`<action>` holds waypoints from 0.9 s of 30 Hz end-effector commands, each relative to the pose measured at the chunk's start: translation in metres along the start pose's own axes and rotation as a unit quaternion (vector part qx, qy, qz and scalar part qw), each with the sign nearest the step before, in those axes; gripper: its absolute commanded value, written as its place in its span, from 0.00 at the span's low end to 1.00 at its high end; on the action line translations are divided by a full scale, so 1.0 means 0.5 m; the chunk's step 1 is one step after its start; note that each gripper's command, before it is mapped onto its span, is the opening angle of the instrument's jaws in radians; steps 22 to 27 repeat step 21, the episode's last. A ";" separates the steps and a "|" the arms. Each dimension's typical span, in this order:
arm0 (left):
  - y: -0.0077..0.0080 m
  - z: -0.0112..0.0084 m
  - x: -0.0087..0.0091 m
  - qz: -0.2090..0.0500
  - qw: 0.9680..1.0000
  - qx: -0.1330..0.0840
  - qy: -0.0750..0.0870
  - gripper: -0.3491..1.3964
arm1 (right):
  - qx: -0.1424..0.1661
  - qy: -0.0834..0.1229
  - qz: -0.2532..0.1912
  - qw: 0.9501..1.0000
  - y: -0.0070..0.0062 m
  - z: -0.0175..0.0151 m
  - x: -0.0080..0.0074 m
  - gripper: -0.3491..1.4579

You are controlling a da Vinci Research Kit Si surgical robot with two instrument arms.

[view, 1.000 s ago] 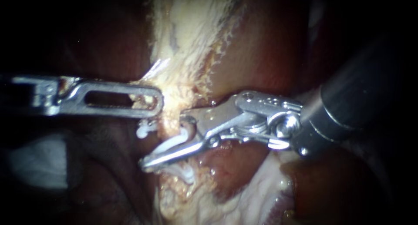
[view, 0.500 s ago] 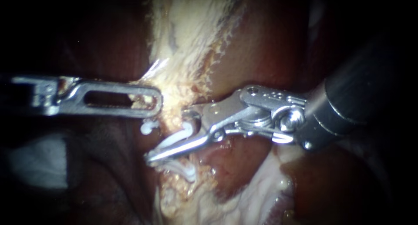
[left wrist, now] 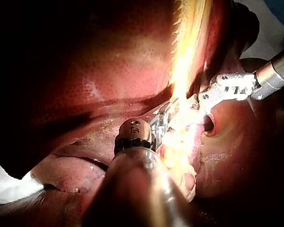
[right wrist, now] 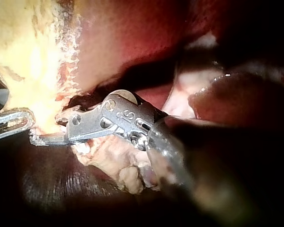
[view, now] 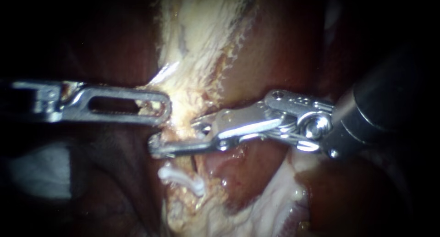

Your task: Clipping third clip left tube

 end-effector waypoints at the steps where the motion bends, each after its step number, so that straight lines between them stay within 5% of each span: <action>1: 0.0000 0.0000 0.0000 0.000 1.000 0.000 0.000 0.00 | 0.001 0.000 0.001 1.000 0.0001 0.0003 -0.0005 0.00; 27: 0.0001 0.0002 -0.0001 0.000 1.000 0.000 0.000 0.00 | 0.000 -0.001 0.006 1.000 0.0004 0.0002 -0.0014 0.00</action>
